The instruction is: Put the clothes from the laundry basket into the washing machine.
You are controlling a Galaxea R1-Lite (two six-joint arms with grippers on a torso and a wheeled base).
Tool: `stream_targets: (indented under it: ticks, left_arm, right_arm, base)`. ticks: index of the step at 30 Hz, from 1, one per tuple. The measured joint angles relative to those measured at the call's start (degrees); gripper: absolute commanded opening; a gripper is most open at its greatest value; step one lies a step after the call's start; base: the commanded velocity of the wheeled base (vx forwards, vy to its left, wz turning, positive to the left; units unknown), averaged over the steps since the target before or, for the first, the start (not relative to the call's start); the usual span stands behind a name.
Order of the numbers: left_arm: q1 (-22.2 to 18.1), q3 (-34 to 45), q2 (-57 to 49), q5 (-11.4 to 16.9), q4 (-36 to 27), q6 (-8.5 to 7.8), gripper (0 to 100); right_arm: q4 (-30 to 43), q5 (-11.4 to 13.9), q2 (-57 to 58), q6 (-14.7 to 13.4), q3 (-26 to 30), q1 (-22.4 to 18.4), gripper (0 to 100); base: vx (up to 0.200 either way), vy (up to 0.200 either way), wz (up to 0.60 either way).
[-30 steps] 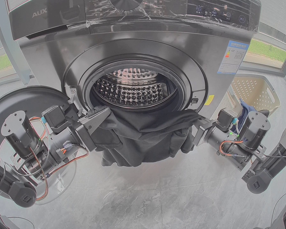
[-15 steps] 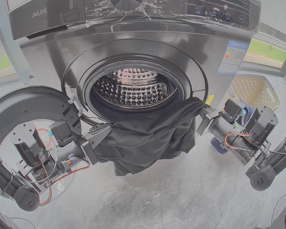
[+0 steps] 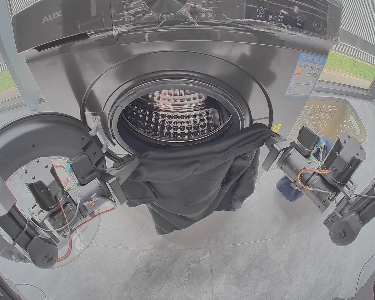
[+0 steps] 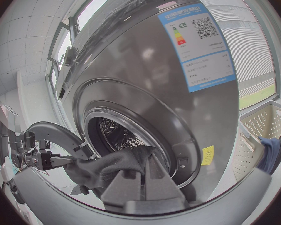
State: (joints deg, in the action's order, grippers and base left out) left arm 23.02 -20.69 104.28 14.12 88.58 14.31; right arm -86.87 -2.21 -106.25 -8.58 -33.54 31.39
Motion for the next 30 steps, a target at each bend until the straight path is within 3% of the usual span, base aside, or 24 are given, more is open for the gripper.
stream_targets:
  ticks: [17,30]
  left_arm:
    - [-2.3,-4.6,-4.1,0.0,0.2,0.11,0]
    - [-2.4,-4.7,-8.1,0.1,0.1,0.33,0]
  right_arm:
    - [-0.3,0.8,0.5,0.4,0.9,-0.4,0]
    - [-0.2,3.2,4.4,0.8,3.4,-0.5,0]
  base:
    - [0.0,0.0,0.0]
    - [0.0,0.0,0.0]
